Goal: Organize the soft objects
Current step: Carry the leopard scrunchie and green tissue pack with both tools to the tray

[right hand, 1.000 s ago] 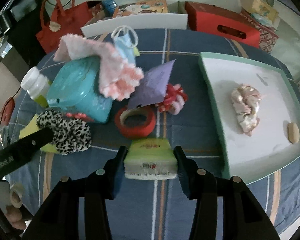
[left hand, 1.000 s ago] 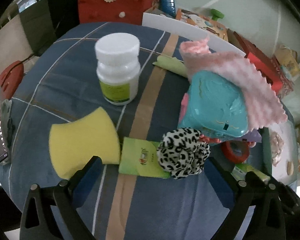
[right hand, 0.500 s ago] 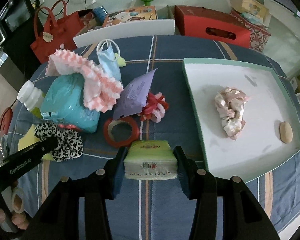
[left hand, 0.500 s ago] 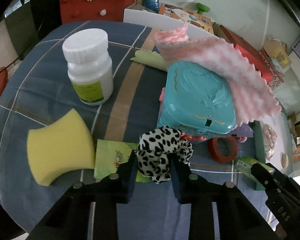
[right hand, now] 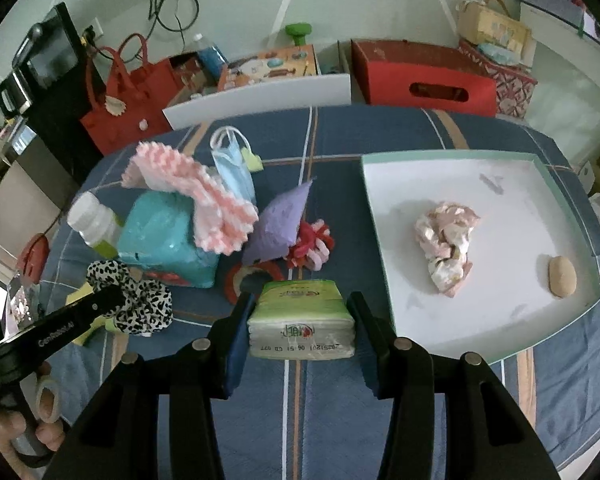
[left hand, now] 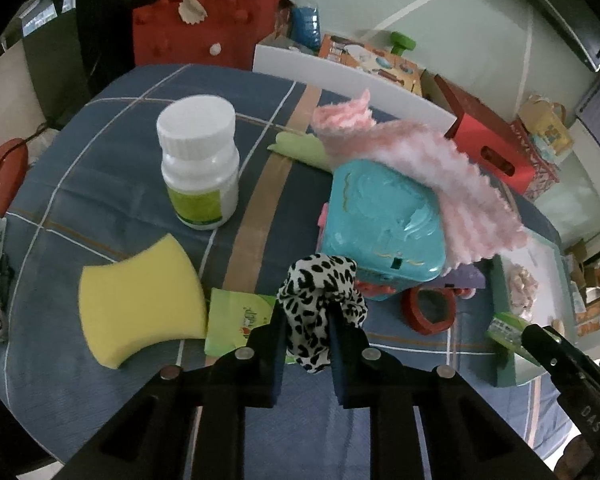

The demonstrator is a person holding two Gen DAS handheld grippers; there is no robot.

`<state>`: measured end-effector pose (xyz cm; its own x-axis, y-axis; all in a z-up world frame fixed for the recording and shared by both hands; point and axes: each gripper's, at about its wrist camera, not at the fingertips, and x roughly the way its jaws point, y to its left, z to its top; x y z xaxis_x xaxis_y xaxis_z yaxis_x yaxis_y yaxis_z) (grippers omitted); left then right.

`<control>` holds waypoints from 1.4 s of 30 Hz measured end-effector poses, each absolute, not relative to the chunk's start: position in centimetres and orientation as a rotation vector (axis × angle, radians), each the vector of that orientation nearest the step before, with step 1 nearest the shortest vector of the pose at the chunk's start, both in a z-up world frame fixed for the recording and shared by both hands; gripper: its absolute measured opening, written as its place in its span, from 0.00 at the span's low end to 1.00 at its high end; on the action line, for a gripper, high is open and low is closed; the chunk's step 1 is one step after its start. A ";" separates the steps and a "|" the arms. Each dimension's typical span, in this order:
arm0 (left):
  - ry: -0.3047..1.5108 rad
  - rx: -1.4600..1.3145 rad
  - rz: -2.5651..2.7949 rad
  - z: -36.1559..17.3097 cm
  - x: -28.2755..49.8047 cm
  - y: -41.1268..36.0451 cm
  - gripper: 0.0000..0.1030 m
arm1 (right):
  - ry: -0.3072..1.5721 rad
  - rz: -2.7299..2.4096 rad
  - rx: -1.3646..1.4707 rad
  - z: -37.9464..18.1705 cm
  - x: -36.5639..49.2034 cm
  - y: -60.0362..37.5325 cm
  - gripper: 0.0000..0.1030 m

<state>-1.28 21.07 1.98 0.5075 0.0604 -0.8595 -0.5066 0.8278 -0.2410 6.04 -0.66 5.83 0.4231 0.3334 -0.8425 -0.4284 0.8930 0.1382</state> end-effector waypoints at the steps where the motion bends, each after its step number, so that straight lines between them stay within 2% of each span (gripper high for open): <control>1: 0.980 -0.506 0.358 2.3 -1.3 21.0 0.19 | 1.025 0.483 -0.099 6.0 5.9 -0.7 0.47; 23: 0.852 -0.446 0.330 8.9 -3.3 18.9 0.19 | 0.956 0.412 -0.058 8.6 7.2 -2.6 0.47; 35: 0.842 -0.310 0.192 13.7 2.3 12.9 0.19 | 0.914 0.153 0.027 10.8 12.8 -8.5 0.47; 42: 0.873 -0.237 0.077 13.8 7.7 8.1 0.19 | 0.935 0.024 0.097 9.9 16.0 -13.3 0.47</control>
